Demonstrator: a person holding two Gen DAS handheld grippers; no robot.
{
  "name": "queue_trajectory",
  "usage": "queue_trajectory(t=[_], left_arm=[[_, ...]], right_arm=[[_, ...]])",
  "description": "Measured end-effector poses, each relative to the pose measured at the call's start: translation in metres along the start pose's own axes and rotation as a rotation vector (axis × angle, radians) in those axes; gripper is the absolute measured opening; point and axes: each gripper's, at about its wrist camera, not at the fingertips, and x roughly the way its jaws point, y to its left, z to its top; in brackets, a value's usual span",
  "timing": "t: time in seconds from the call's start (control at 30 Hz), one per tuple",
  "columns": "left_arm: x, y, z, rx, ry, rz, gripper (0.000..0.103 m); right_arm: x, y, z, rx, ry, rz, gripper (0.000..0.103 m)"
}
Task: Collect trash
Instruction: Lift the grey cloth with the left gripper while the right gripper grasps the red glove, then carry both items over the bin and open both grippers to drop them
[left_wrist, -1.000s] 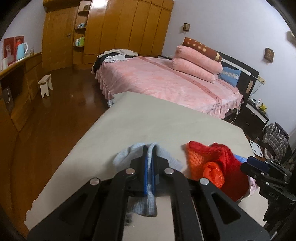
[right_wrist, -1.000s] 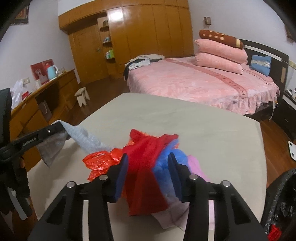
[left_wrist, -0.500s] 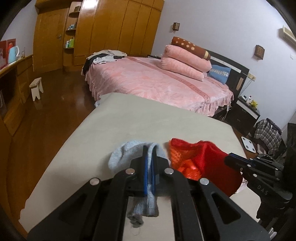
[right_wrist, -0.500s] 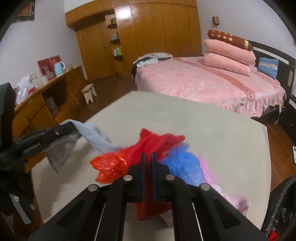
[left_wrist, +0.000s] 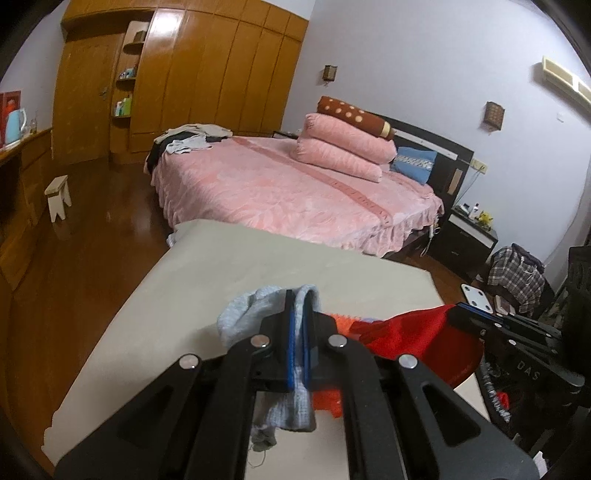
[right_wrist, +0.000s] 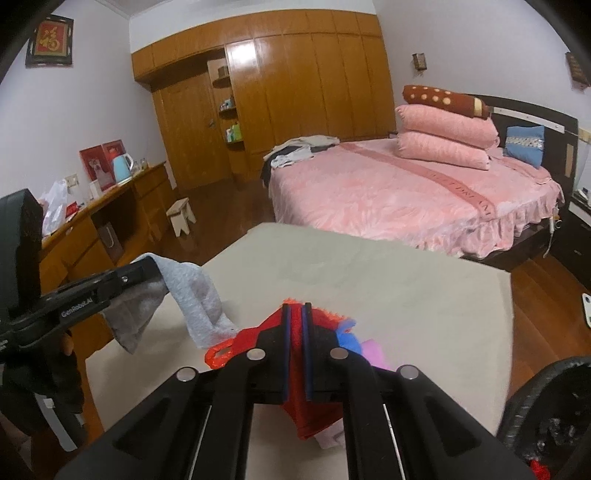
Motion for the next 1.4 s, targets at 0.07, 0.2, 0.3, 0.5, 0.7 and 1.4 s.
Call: queue_trajectory(t=[0.07,0.2,0.3,0.5,0.7,1.4], left_arm=[[-0.004,-0.007,0.003,0.008,-0.012,-0.012,0.003],[-0.012,-0.022,0.012,0.029,-0.044,-0.037,0.003],[-0.017,-0.032,0.02,0.04,-0.068,-0.053,0.003],[-0.015,-0.063,0.03,0.079,-0.082,-0.112,0.003],[0.0,-0.106,0.025,0.135,-0.057,-0.187,0.003],[0.055,-0.273,-0.029,0.271,0.067,-0.49,0.003]], right_arm=[[-0.008,-0.005,0.003,0.005,-0.016,-0.007,0.005],[-0.025,-0.014,0.01,0.005,-0.042,-0.025,0.005],[-0.037,-0.02,0.016,0.004,-0.066,-0.037,0.005],[-0.059,-0.037,0.022,0.016,-0.1,-0.078,0.005],[-0.083,-0.063,0.02,0.037,-0.12,-0.137,0.005],[-0.193,-0.19,-0.029,0.201,-0.146,-0.452,0.005]])
